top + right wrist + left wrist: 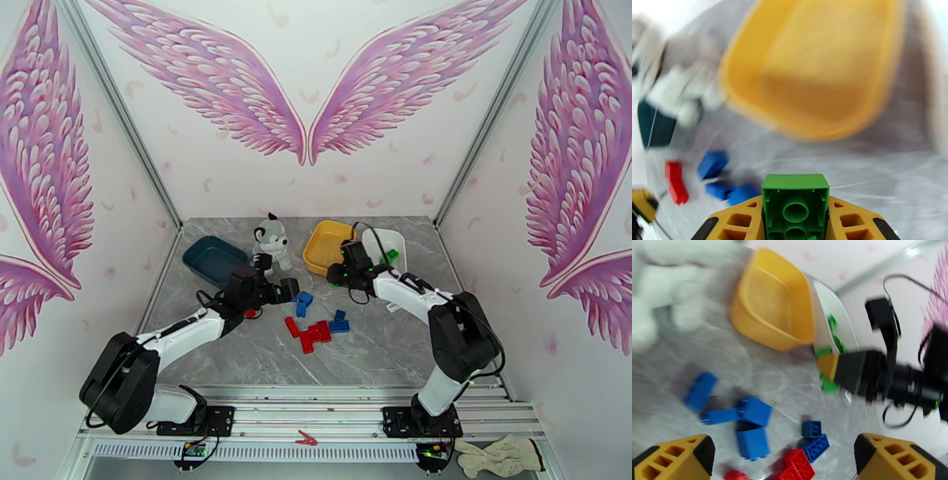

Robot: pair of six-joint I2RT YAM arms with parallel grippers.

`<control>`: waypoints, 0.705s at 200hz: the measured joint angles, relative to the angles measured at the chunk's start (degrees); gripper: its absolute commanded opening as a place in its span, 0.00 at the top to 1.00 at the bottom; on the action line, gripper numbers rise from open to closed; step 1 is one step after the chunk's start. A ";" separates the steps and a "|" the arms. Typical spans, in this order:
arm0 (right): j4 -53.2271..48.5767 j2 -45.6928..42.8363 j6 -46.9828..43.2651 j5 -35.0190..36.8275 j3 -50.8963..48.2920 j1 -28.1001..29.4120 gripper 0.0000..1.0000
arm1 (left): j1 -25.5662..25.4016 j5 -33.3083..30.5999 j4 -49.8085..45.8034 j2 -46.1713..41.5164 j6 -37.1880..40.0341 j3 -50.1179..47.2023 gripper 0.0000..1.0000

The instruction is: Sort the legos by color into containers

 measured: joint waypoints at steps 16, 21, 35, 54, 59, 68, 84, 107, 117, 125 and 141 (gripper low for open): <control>0.81 -1.70 1.33 0.96 -0.83 -5.20 0.73 | -3.08 -0.26 -0.87 1.07 2.10 1.84 0.02; 0.94 -2.01 1.66 1.25 -0.87 -6.47 0.73 | -3.65 -0.42 -1.11 1.22 2.60 2.23 0.02; 1.22 -2.47 2.43 2.43 -0.85 -8.85 0.72 | -4.83 -1.09 -1.90 1.46 4.17 3.13 0.03; 1.09 -2.45 3.23 3.80 -0.85 -10.73 0.71 | -5.97 -2.43 -3.06 1.70 5.86 4.02 0.03; 1.05 -2.36 3.32 4.17 -0.83 -11.15 0.71 | -6.27 -2.95 -3.52 1.75 6.38 4.28 0.03; 0.94 -2.16 3.45 4.83 -0.55 -11.87 0.70 | -6.80 -3.67 -4.37 1.90 7.06 4.70 0.04; 0.44 -1.01 3.43 6.12 0.85 -12.70 0.69 | -7.89 -5.18 -5.66 2.12 8.41 5.31 0.04; -0.52 0.79 3.39 7.78 3.23 -13.57 0.66 | -8.96 -7.13 -7.39 2.25 9.77 5.79 0.05; -0.94 1.42 3.37 8.24 4.02 -13.75 0.66 | -9.14 -8.00 -8.02 2.25 10.08 5.84 0.05; -1.51 2.10 3.21 8.46 4.90 -13.84 0.65 | -9.11 -8.63 -8.50 2.25 10.21 5.84 0.05; -2.34 3.80 3.06 8.96 7.02 -13.84 0.62 | -9.14 -9.97 -9.09 2.25 10.60 5.86 0.05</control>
